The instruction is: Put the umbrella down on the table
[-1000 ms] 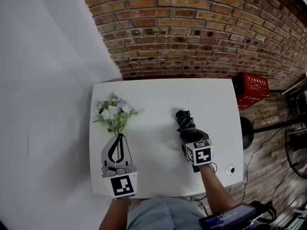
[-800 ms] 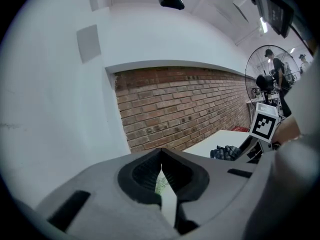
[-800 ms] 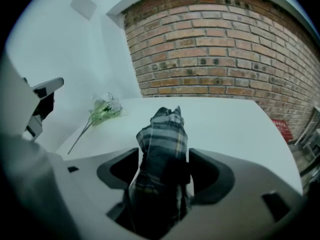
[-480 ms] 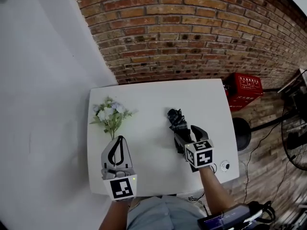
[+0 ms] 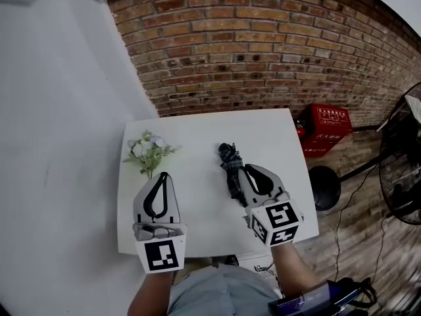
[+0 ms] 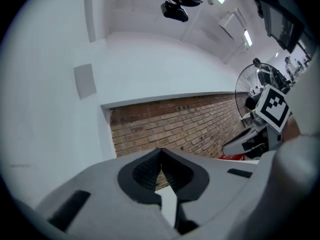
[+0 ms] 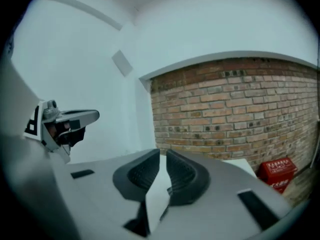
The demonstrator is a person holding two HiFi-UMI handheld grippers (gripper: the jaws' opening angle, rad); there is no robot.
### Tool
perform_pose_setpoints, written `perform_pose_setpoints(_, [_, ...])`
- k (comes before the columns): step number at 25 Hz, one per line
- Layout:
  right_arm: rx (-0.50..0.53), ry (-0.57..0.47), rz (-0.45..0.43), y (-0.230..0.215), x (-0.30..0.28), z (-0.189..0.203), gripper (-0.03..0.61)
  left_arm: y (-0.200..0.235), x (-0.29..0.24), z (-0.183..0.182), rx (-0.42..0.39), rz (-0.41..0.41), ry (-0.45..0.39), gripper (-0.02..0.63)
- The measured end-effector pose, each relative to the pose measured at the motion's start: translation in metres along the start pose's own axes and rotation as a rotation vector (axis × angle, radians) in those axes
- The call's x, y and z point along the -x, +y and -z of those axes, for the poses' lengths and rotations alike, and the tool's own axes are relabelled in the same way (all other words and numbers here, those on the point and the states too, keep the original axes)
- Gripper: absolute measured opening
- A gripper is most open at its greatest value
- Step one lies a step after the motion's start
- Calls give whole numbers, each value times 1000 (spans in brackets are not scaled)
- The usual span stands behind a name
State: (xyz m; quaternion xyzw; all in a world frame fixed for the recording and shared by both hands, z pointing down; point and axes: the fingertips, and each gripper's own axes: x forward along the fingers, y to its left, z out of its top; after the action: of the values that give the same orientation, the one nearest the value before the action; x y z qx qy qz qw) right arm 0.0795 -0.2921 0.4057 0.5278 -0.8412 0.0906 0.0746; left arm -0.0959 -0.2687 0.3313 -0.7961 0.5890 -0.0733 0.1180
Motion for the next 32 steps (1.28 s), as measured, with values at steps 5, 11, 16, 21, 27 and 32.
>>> perform_pose_setpoints(5, [53, -115, 25, 8, 40, -37, 6, -12, 18, -34, -9, -14, -57, 9])
perform_pose_setpoints(11, [112, -167, 2, 23, 63, -54, 5, -21, 31, -47, -19, -22, -66, 9])
perform_pose_setpoints(16, [160, -176, 15, 25, 70, -59, 3, -23, 34, -54, -27, -25, -87, 9])
perform_pose_setpoints(21, [161, -195, 17, 23, 74, -66, 3, -27, 33, -56, -27, -20, -87, 9])
perform_pose_setpoints(27, [161, -205, 19, 21, 73, -67, 5, -30, 31, -54, -39, -13, -86, 9])
perform_pose_setpoints(32, [158, -204, 21, 19, 73, -68, 5, -32, 29, -53, -39, -11, -75, 9])
